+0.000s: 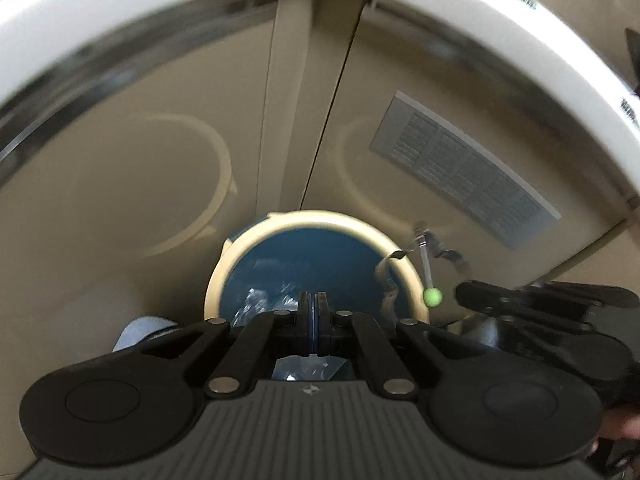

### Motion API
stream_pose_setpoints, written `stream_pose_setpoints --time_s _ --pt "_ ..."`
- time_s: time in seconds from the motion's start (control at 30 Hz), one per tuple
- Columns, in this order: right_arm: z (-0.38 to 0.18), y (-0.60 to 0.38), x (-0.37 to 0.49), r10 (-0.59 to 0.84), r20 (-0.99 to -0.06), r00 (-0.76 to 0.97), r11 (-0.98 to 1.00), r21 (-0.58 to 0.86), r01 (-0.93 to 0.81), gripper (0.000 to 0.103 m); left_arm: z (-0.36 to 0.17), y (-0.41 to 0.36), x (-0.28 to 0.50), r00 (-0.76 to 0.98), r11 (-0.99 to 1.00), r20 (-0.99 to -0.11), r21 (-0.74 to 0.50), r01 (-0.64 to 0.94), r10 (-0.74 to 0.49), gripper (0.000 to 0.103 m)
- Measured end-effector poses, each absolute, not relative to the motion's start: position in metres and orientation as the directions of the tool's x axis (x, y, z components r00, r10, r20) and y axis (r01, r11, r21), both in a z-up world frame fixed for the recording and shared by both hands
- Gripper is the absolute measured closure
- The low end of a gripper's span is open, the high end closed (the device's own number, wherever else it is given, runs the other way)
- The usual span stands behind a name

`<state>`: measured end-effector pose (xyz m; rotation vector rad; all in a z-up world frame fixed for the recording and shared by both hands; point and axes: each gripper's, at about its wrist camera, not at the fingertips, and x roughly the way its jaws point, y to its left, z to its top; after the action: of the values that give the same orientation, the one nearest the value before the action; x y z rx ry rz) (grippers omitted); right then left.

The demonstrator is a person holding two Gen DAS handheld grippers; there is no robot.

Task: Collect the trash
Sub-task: 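Carry the bag and metal ring down over the trash bin with both grippers, then open both grippers releasing the bag and metal ring into the bin, then raise both tools out of the bin back toward the mat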

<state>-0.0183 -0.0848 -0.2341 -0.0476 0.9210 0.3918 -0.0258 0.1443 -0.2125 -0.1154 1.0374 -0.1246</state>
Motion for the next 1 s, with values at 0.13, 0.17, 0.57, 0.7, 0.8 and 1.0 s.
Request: stream_pose_setpoints --time_s 0.13,0.17,0.57,0.7,0.8,1.0 --pt "-0.269 -0.072 0.001 0.282 -0.828 0.484 0.932 0.116 -0.343 0.092 -0.222 0.145 -0.022 0.489 0.991 -0.862 -0.133 0.033 -0.132 0.064" --pt "-0.275 -0.071 0.006 0.286 -0.839 0.462 0.933 0.135 -0.333 0.071 -0.221 0.146 -0.023 0.498 0.991 -0.858 -0.128 0.028 -0.124 0.036" --pt "-0.225 -0.108 -0.024 0.327 -0.789 0.521 0.941 0.223 -0.253 0.018 -0.189 0.138 -0.041 0.555 0.997 -0.829 -0.079 0.013 -0.072 0.0" --pt "-0.194 -0.117 -0.046 0.314 -0.738 0.597 0.948 0.205 -0.245 0.01 -0.18 0.127 -0.046 0.551 0.999 -0.833 -0.043 0.011 -0.042 0.0" --pt "-0.177 -0.117 -0.065 0.294 -0.704 0.646 0.952 0.153 -0.266 0.006 -0.175 0.121 -0.051 0.563 1.0 -0.826 -0.014 0.009 -0.017 0.0" --pt "-0.162 -0.115 -0.092 0.304 -0.666 0.682 0.944 0.112 -0.312 0.004 -0.168 0.116 -0.061 0.552 1.0 -0.834 -0.013 0.014 -0.019 0.0"
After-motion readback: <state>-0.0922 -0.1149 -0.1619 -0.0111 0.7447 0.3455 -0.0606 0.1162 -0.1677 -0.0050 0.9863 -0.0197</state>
